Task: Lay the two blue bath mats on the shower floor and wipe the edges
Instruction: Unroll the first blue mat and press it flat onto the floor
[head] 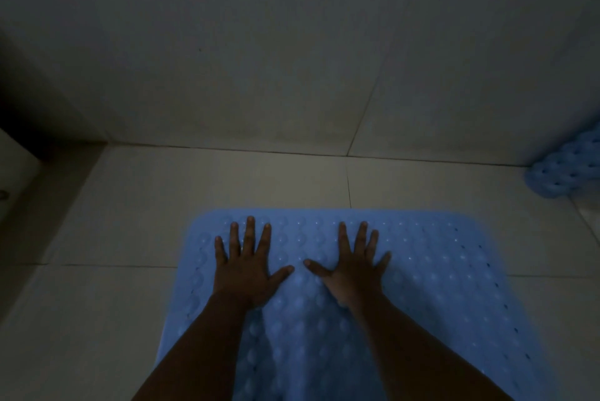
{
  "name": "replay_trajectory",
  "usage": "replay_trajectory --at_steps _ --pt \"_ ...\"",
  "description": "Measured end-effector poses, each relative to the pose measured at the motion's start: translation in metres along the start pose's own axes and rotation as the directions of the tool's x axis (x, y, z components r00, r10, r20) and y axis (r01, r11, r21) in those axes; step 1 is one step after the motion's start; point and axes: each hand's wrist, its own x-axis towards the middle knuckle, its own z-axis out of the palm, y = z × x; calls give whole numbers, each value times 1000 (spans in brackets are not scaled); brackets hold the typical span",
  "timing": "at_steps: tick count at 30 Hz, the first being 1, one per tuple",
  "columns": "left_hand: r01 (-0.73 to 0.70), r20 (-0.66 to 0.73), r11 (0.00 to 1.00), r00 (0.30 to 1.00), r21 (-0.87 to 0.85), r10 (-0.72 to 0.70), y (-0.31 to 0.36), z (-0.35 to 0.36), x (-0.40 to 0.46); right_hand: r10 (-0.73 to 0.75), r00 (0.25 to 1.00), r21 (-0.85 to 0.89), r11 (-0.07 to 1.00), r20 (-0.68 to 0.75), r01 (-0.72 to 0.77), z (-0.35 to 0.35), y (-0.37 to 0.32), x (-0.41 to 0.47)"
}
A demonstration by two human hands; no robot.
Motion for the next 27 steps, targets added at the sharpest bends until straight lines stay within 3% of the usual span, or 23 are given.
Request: replay_trajectory --at_steps 27 --pt "-15 130 1000 991 12 13 -1 -20 19 -17 988 32 999 152 12 -32 5 15"
